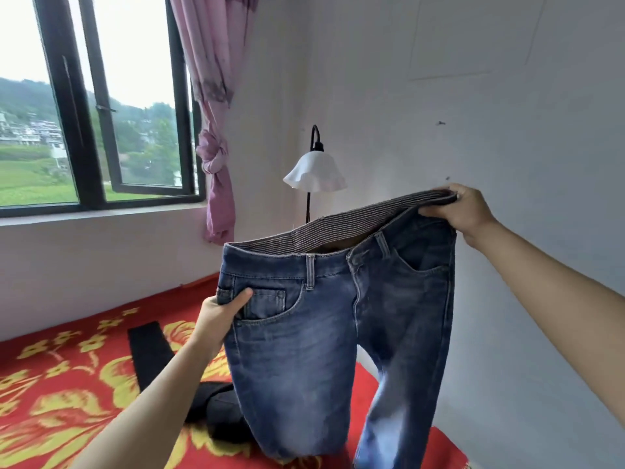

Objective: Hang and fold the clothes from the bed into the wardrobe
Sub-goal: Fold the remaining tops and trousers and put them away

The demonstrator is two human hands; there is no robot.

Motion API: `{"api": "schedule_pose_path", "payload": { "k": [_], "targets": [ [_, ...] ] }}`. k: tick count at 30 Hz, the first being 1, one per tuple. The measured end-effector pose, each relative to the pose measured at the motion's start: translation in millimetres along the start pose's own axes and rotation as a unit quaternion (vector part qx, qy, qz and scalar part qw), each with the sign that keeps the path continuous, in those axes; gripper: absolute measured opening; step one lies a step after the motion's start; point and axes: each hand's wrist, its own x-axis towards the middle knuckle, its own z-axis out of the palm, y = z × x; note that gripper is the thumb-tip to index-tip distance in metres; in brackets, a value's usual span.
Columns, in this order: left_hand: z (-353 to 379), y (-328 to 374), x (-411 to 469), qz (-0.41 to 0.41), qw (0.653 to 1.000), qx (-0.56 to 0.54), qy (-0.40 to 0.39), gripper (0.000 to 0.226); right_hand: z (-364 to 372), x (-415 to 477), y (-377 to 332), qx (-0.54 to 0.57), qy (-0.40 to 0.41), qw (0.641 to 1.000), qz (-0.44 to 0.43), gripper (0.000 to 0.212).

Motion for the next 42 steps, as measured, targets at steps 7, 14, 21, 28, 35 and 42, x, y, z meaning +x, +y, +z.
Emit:
{"api": "schedule_pose_path", "payload": {
  "k": [7, 14, 21, 28, 35, 42],
  "targets": [
    [-18.9, 46.0, -5.7, 0.089, 0.989, 0.069, 0.096, 0.010, 36.9, 3.3, 41.1, 0.046, -0.005, 0.998, 0.046, 0.020],
    [-65.9, 147.8, -38.1, 0.202, 0.940, 0.103, 0.255, 0.020, 123.4, 33.5, -25.1, 0.108, 0.023, 0.993, -0.041, 0.026],
    [-106.7, 274.3, -122.6, 0.326, 0.867, 0.136, 0.352, 0.013, 205.7, 29.5, -136.3, 0.203, 0.043, 0.972, -0.107, 0.038],
    [-128.3, 303.9, -199.6, 0.374, 0.789, 0.192, 0.448, 0.018, 258.6, -1.3, -192.2, 0.306, -0.064, 0.942, -0.123, 0.017],
    [-145.1, 272.2, -204.3, 0.314, 0.758, 0.250, 0.514, 0.020, 290.8, -24.7, -155.1, 0.307, -0.138, 0.937, -0.095, 0.023],
    [-143.8, 201.0, -151.1, 0.239, 0.812, 0.243, 0.473, 0.017, 300.6, -12.2, -81.0, 0.221, -0.113, 0.969, -0.013, 0.038]
  ]
}}
